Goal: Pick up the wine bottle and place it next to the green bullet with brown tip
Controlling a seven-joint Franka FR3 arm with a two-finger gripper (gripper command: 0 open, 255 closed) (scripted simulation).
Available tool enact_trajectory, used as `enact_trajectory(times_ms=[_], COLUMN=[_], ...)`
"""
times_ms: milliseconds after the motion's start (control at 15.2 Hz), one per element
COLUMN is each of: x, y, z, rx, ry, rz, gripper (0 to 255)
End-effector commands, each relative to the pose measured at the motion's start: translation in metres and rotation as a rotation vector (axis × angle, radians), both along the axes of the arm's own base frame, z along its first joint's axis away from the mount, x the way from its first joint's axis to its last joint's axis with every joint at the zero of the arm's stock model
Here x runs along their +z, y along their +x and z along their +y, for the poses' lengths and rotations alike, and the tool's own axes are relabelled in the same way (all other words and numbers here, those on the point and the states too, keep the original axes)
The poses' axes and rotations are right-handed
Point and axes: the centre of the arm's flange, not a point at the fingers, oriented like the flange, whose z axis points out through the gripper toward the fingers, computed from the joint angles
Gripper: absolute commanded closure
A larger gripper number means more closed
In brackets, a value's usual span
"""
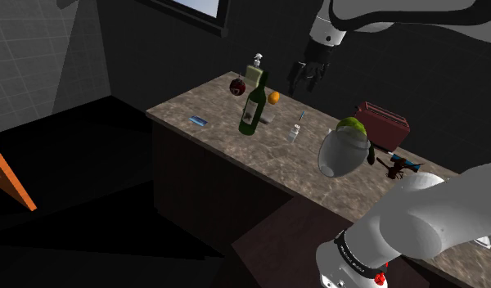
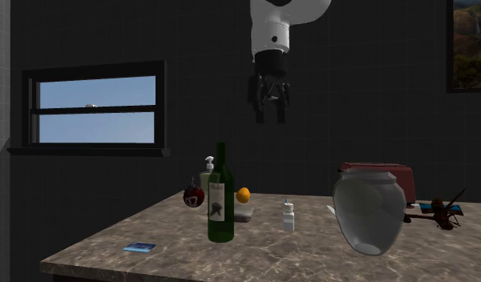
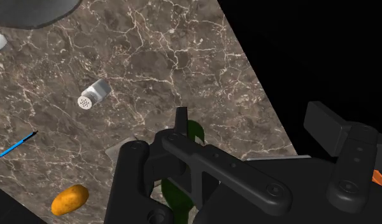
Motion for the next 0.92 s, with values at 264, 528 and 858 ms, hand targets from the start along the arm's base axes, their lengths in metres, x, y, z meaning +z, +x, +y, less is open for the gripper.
enact_trajectory(times_ms=[264,528,858], x=[-0.015,-0.024,-0.033], y=[0.069,0.114,0.170], z=[-0.032,-0.053,-0.079], rx=[-0.016,-0.027,-0.040], ry=[0.004,0.007,0.011], rz=[-0.030,-0.050,-0.075], gripper=[0,0,0])
